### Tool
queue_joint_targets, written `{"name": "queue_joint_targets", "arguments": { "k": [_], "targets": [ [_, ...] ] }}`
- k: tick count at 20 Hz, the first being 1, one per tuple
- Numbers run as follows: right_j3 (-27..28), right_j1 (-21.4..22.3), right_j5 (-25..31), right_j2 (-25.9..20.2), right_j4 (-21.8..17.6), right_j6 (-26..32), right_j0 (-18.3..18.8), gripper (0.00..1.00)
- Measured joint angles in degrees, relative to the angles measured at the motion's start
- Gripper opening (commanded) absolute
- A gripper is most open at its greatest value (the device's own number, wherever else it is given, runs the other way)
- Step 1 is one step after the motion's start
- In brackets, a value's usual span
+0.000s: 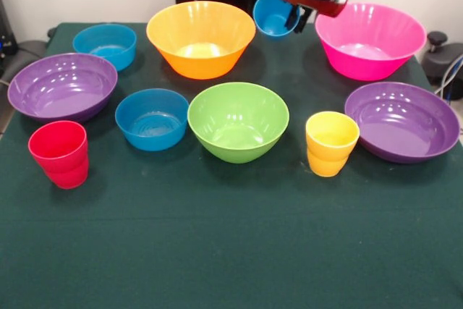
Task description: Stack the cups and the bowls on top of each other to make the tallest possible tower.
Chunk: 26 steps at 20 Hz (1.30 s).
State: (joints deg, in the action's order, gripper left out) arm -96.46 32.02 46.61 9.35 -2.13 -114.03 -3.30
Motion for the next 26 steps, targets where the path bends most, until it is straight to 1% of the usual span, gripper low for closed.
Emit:
{"name": "queue_joint_targets", "arguments": {
  "k": [3, 13, 19, 23, 26],
  "targets": [
    [0.8, 0.2, 0.0, 0.0, 0.0, 0.0, 0.3, 0.00],
    [2.3, 3.2, 0.0, 0.0, -0.1, 0.0, 1.6, 0.00],
    [3.4, 4.8, 0.0, 0.0, -0.1, 0.0, 3.2, 0.00],
    [5.1, 4.7, -0.9, 0.0, -0.5, 0.0, 4.2, 0.00],
    [8.1, 3.9, -2.2, 0.0, -1.7, 0.0, 4.7, 0.00]
  ]
}}
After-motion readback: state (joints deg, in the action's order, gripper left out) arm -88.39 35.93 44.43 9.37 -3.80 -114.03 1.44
